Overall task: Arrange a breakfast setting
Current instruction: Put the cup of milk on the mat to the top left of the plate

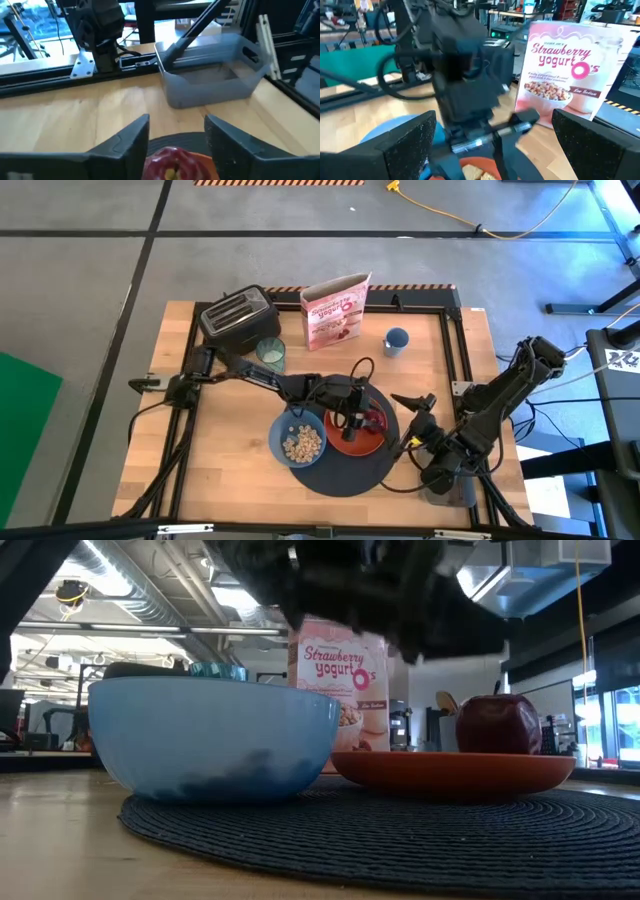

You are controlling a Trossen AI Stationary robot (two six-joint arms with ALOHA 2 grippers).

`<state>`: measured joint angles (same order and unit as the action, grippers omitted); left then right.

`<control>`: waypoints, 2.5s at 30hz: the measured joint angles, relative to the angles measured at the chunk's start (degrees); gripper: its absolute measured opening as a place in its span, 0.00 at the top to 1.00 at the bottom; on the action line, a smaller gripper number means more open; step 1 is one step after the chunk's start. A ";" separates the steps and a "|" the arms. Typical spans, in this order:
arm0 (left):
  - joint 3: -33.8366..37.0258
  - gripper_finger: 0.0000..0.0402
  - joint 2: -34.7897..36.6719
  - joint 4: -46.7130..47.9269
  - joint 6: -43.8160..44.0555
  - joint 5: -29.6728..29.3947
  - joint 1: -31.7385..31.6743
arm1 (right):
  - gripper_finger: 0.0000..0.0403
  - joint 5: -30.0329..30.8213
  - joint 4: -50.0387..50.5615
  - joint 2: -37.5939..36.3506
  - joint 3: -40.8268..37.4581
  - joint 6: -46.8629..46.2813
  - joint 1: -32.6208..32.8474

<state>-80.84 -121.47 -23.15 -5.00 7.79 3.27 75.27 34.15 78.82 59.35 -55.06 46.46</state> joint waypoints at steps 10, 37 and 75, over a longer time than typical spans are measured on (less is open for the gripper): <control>8.77 0.49 15.70 12.17 -2.41 -5.49 -0.13 | 0.04 -2.47 3.39 -7.62 0.04 5.35 -2.67; 31.49 0.49 58.62 59.56 3.04 -18.57 -12.82 | 0.04 -49.22 -15.45 -8.47 0.02 44.95 -43.63; 2.57 0.99 31.66 75.65 -16.57 -12.43 -12.69 | 0.04 -52.79 -5.15 -11.96 0.07 47.14 -47.98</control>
<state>-78.27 -89.81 52.50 -21.57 -4.64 -9.42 22.48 29.00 66.85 59.42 -7.91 -1.52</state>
